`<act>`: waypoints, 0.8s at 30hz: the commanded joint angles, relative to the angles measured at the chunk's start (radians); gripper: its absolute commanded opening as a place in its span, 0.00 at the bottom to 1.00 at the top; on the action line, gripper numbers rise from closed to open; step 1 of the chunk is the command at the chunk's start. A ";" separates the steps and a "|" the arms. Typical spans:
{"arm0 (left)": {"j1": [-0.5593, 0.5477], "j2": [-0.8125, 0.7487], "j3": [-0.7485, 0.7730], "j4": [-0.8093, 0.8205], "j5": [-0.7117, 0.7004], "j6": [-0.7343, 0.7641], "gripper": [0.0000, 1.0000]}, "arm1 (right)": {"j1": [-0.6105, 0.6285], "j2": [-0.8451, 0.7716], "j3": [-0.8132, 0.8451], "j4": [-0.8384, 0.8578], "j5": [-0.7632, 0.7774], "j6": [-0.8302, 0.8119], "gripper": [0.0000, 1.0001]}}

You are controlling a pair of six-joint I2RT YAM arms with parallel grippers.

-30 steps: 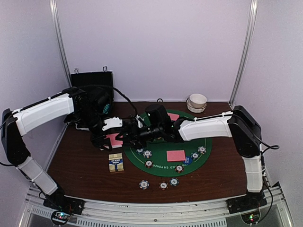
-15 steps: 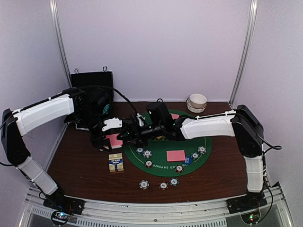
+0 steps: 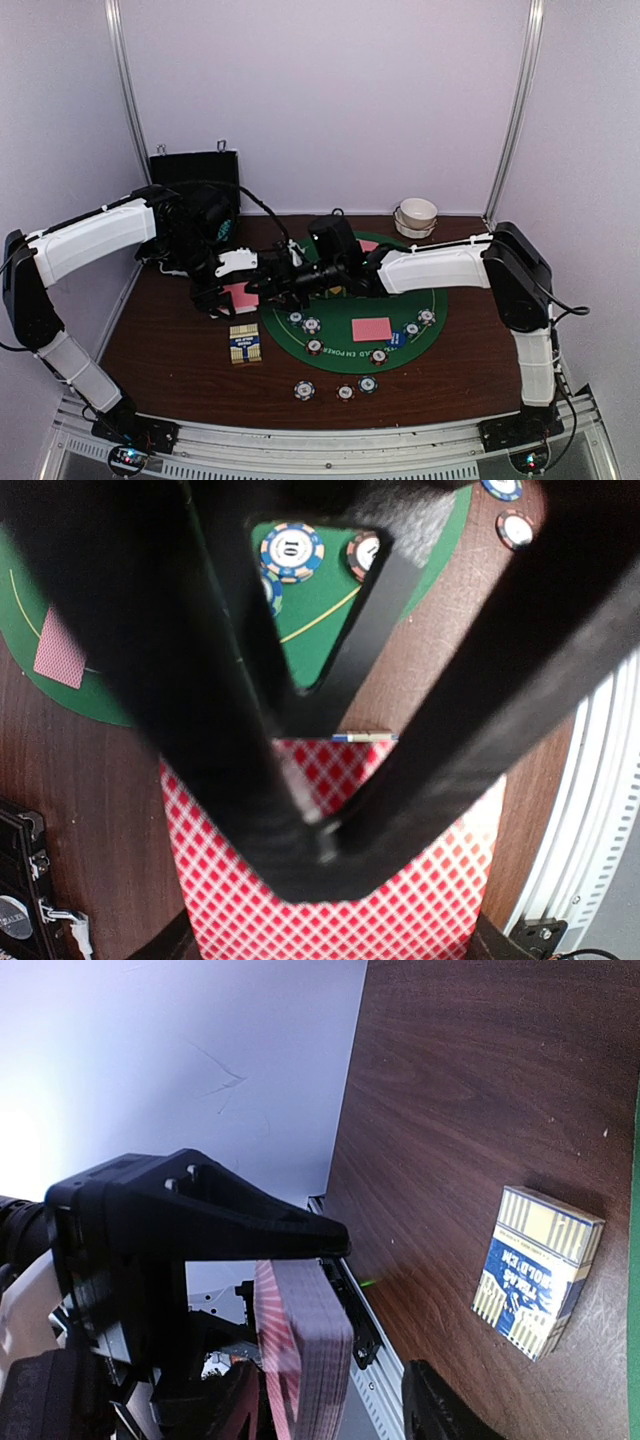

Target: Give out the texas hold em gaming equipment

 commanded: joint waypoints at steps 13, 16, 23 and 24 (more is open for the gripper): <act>0.005 -0.039 0.015 0.024 0.015 -0.005 0.00 | -0.004 0.026 -0.008 0.132 0.000 0.047 0.41; 0.005 -0.043 0.015 0.023 0.011 -0.005 0.00 | -0.010 -0.001 -0.030 0.074 0.002 0.005 0.34; 0.005 -0.045 0.012 0.022 0.005 -0.005 0.00 | -0.020 -0.051 -0.063 0.028 0.005 -0.031 0.28; 0.005 -0.045 0.012 0.022 0.005 -0.005 0.00 | -0.020 -0.056 -0.063 0.027 0.005 -0.031 0.28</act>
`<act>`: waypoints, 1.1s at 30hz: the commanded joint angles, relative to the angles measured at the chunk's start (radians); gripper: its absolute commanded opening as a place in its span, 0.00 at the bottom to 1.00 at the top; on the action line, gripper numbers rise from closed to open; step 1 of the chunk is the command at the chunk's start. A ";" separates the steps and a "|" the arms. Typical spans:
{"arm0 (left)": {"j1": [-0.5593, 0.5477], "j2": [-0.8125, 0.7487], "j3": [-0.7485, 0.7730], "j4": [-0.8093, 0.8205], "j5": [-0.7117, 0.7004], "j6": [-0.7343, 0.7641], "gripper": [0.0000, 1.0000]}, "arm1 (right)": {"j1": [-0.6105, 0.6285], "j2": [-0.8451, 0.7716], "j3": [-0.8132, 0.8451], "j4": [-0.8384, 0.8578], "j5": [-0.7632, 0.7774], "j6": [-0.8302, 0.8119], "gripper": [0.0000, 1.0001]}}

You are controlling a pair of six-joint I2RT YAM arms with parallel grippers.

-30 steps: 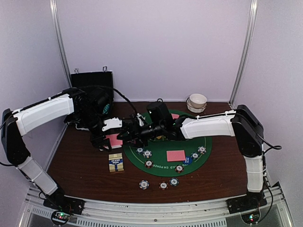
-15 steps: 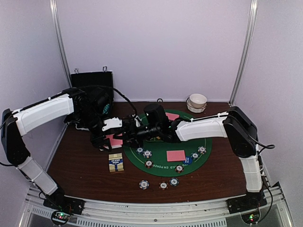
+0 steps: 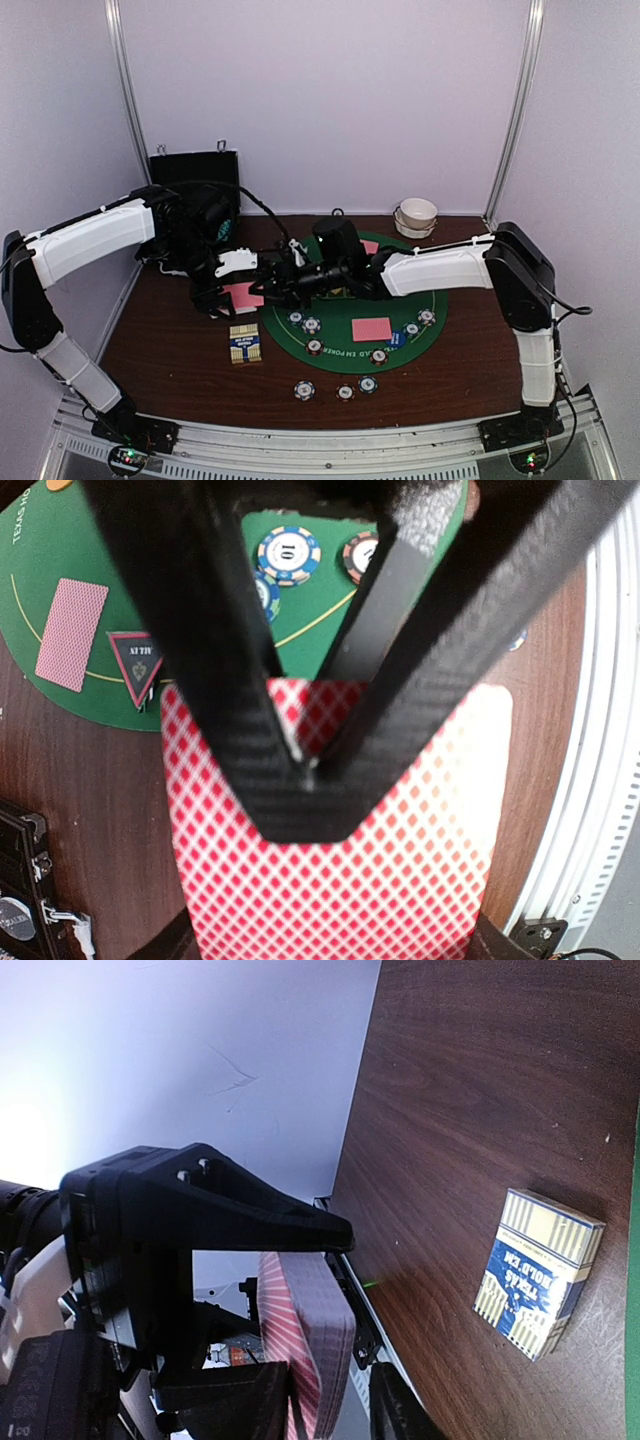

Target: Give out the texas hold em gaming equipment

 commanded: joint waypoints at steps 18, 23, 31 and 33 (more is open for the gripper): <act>0.005 -0.027 0.000 0.023 -0.042 0.002 0.00 | -0.012 -0.100 -0.076 0.074 -0.032 0.072 0.00; 0.005 -0.028 -0.005 0.021 -0.054 0.003 0.00 | -0.026 -0.096 -0.104 0.151 -0.046 0.137 0.00; 0.008 -0.031 -0.016 0.021 -0.069 0.009 0.00 | -0.108 -0.137 -0.147 0.160 -0.062 0.147 0.00; 0.009 -0.029 -0.015 0.021 -0.072 0.008 0.00 | -0.126 -0.141 -0.154 0.160 -0.075 0.148 0.00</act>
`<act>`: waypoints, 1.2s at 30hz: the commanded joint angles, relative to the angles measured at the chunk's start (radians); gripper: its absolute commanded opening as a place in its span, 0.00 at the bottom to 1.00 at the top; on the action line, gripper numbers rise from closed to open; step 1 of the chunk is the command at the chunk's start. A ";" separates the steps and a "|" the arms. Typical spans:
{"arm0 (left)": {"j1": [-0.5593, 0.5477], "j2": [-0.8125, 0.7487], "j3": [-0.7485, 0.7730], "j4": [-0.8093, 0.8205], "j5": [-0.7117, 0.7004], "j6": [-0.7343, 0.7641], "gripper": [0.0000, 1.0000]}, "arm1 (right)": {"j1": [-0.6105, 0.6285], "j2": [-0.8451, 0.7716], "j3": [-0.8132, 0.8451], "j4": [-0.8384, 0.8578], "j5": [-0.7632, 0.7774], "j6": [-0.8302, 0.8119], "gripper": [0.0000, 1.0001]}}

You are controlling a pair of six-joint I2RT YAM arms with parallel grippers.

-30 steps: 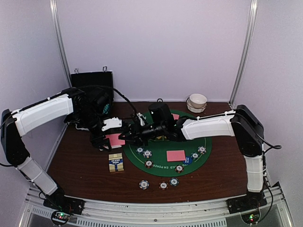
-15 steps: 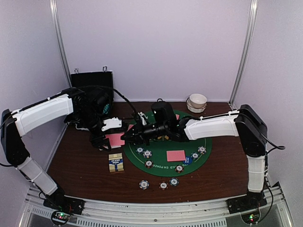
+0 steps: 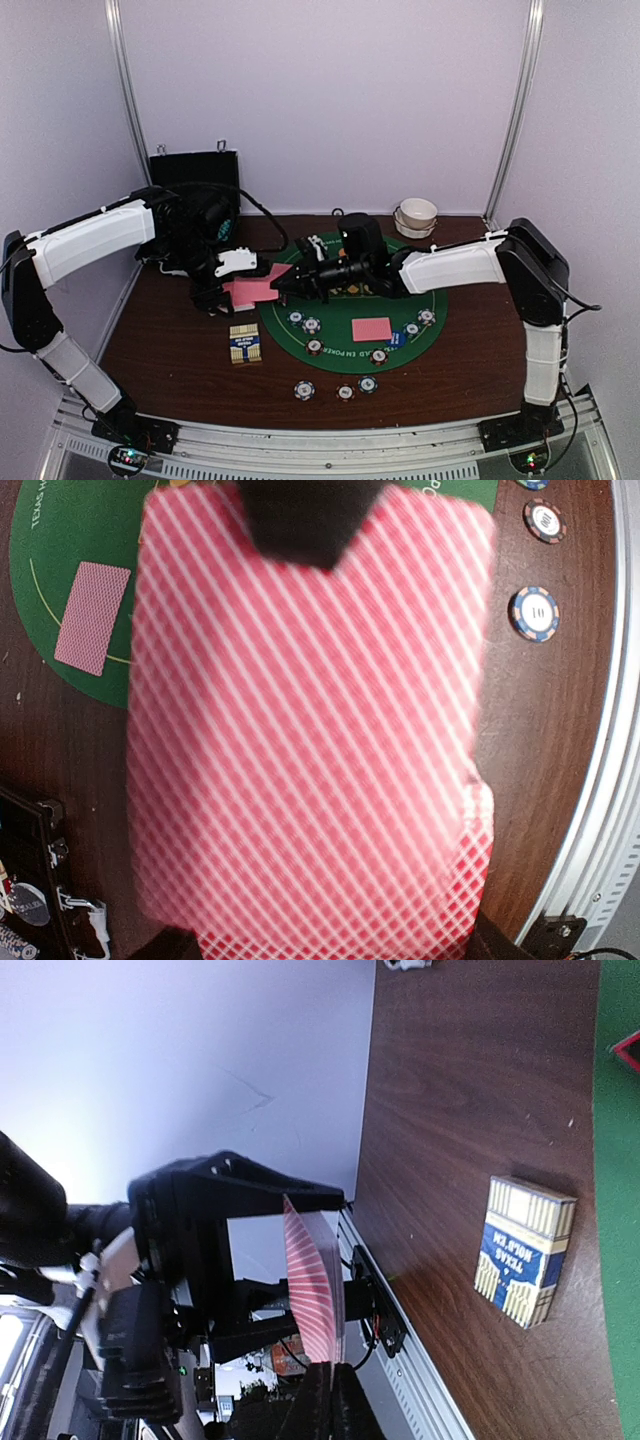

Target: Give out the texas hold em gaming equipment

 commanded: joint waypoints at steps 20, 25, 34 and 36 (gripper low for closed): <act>0.025 -0.035 0.003 -0.024 0.001 0.011 0.00 | -0.212 0.167 0.328 -0.467 0.078 -0.335 0.00; 0.025 -0.031 0.013 -0.038 0.014 0.009 0.00 | -0.217 0.301 0.497 -0.550 0.124 -0.389 0.00; 0.025 -0.041 0.006 -0.040 0.025 0.003 0.00 | -0.235 0.467 0.660 -0.564 0.188 -0.405 0.00; 0.025 -0.040 0.005 -0.040 0.024 0.004 0.00 | -0.235 0.496 0.687 -0.565 0.193 -0.402 0.00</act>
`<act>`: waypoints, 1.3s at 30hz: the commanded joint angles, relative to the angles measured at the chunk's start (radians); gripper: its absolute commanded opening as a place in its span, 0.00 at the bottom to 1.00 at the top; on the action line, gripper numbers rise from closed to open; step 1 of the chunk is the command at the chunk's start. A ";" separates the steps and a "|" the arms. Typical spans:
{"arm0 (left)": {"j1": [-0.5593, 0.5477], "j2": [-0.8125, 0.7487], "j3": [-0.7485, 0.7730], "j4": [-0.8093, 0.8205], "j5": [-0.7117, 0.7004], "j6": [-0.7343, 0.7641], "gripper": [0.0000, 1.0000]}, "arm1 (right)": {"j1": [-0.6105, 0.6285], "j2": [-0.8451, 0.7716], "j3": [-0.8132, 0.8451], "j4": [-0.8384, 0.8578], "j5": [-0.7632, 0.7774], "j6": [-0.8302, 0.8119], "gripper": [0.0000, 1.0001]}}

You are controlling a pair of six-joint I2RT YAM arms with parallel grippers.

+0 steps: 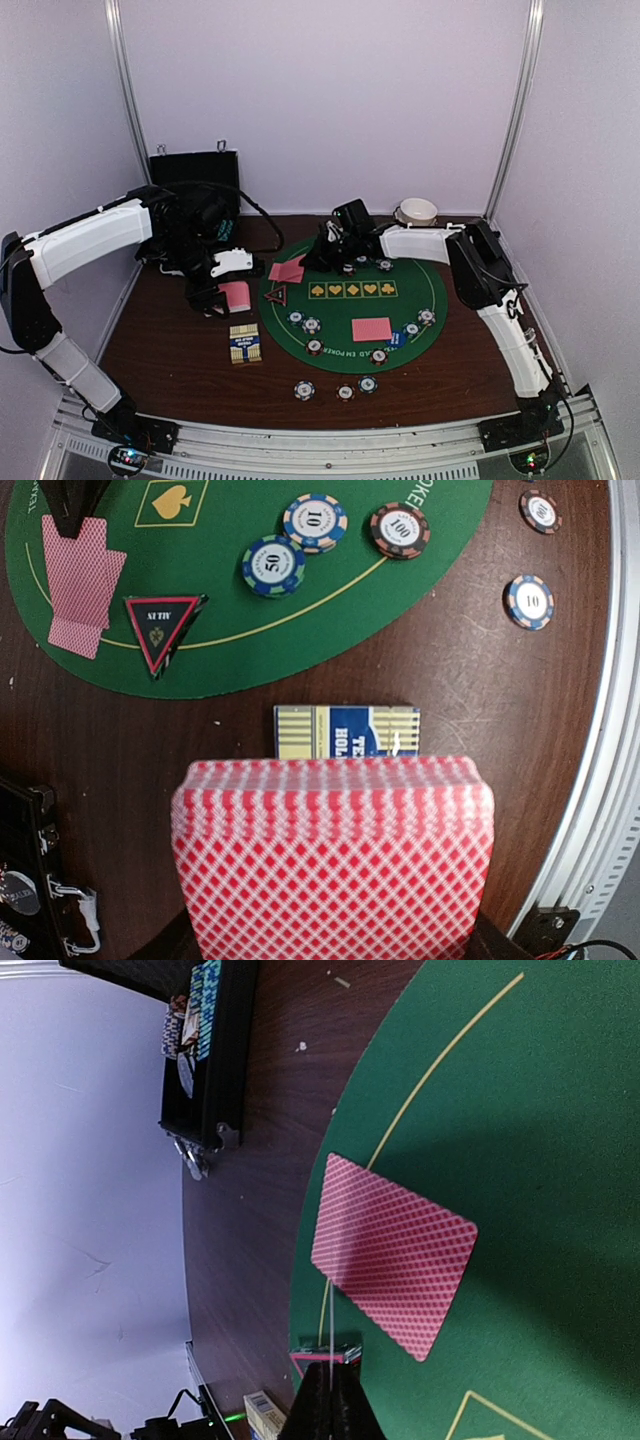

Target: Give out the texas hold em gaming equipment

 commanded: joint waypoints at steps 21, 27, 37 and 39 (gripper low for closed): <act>0.007 -0.026 0.009 -0.012 0.021 0.003 0.00 | 0.016 0.039 0.199 -0.257 0.094 -0.197 0.87; 0.007 -0.028 0.009 -0.011 0.017 0.000 0.00 | 0.023 -0.123 0.058 -0.284 0.156 -0.254 1.00; 0.007 -0.035 0.029 -0.022 0.018 -0.005 0.00 | 0.187 -0.472 -0.342 -0.235 0.341 -0.236 1.00; 0.007 -0.039 0.029 -0.023 0.021 -0.007 0.00 | 0.244 -0.511 -0.394 -0.267 0.364 -0.202 0.99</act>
